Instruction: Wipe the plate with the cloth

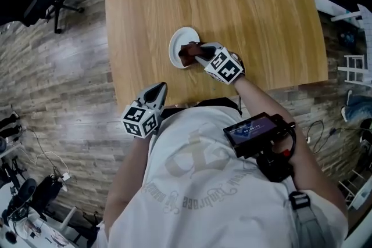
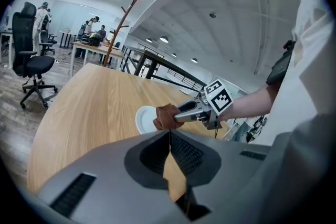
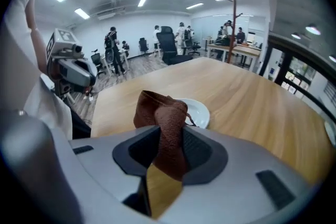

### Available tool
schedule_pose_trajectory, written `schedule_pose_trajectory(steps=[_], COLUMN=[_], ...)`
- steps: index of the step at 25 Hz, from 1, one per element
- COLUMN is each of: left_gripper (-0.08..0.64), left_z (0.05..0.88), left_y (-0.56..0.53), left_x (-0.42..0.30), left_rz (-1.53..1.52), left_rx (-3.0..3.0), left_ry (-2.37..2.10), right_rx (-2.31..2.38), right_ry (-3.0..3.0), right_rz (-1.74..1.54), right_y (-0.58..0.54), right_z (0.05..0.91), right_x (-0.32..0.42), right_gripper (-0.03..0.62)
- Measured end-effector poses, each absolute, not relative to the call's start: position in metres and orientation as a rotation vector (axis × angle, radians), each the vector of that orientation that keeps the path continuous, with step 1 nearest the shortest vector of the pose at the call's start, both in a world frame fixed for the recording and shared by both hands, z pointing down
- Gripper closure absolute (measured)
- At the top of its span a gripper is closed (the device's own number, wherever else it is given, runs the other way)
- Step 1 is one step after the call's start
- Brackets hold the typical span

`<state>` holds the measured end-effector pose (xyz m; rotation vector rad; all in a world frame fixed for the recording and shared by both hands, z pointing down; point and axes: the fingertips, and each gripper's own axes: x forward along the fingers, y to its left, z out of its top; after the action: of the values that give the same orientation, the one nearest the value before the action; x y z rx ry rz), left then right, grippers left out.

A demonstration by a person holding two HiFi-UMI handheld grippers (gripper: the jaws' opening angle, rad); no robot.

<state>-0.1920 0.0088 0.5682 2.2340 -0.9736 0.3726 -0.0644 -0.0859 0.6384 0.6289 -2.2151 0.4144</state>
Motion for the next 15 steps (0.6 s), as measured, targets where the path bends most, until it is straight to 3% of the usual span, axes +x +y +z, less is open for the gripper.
schedule_pose_trajectory(steps=[7,15], left_gripper=[0.548,0.546], left_z=[0.559,0.551], left_y=[0.006,-0.002], left_x=[-0.181,-0.174], left_rz=[0.384,0.372], left_rx=[2.288,2.329], left_ry=[-0.934,-0.926], right_rx=[0.925,1.011], right_ry=[-2.323,-2.515], right_rz=[0.685,0.668], right_y=[-0.098,-0.086], right_z=[0.606,0.549], right_x=[-0.031,-0.024], right_gripper=[0.466,0.466])
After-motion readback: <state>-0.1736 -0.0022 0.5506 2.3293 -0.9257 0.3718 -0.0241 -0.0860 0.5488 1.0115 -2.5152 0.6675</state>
